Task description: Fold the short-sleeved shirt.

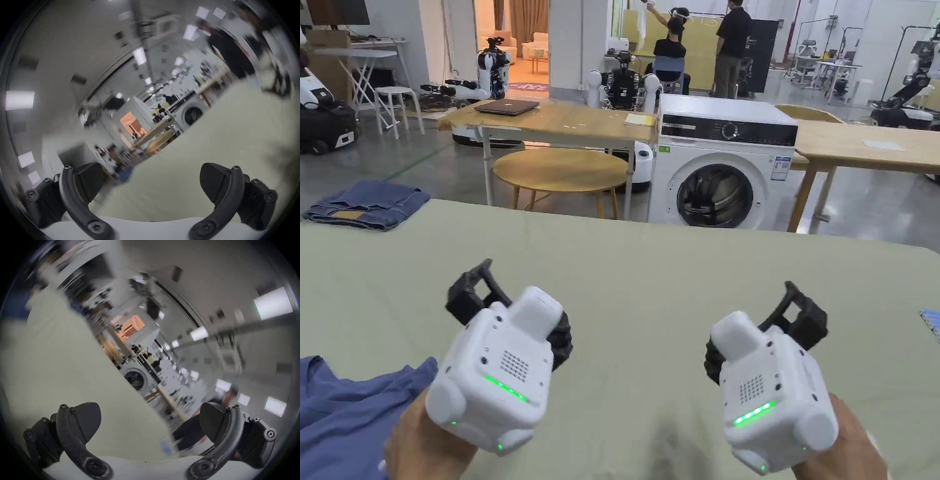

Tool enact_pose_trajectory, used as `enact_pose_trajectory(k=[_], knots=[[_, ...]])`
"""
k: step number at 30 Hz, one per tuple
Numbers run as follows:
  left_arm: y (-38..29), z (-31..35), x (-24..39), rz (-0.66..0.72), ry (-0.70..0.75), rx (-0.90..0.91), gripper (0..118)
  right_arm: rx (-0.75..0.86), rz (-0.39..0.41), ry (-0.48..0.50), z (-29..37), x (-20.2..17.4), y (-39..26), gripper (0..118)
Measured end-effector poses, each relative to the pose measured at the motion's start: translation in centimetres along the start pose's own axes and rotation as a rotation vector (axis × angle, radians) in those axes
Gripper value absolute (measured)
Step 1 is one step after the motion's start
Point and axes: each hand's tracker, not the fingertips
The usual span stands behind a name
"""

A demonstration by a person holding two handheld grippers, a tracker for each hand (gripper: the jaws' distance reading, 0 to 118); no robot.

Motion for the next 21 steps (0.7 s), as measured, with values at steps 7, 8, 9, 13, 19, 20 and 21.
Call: enact_pose_trajectory(k=[7,8,9,13,19,20,21], knots=[[-0.5,-0.3,0.1,-0.032,-0.003,-0.052,117,-0.070,-0.099,-0.007,0.5,0.4,-0.3,118],[-0.5,-0.4,-0.5,0.086,-0.020,-0.077,117,-0.111,-0.232,0.014,0.4,1.1,-0.2,118],[-0.7,-0.5,-1.2,0.233,-0.036,-0.102,117,-0.147,-0.375,0.030,0.3,1.8,-0.3,118],[-2.4,-0.5,-3.8,0.789,-0.069,-0.104,115,-0.195,-0.833,0.066,-0.3,3.9,-1.7,118],[-3.3,0.3,-4.7,1.077,-0.047,0.021,111,-0.195,-1.228,0.077,-0.1,5.0,-3.1,118],[-3.3,0.4,-4.7,1.072,-0.055,0.029,111,-0.200,-1.248,0.074,-0.1,5.0,-3.2,118],[-3.2,0.4,-4.7,1.064,-0.061,0.032,111,-0.208,-1.231,0.065,-0.1,5.0,-3.2,118]])
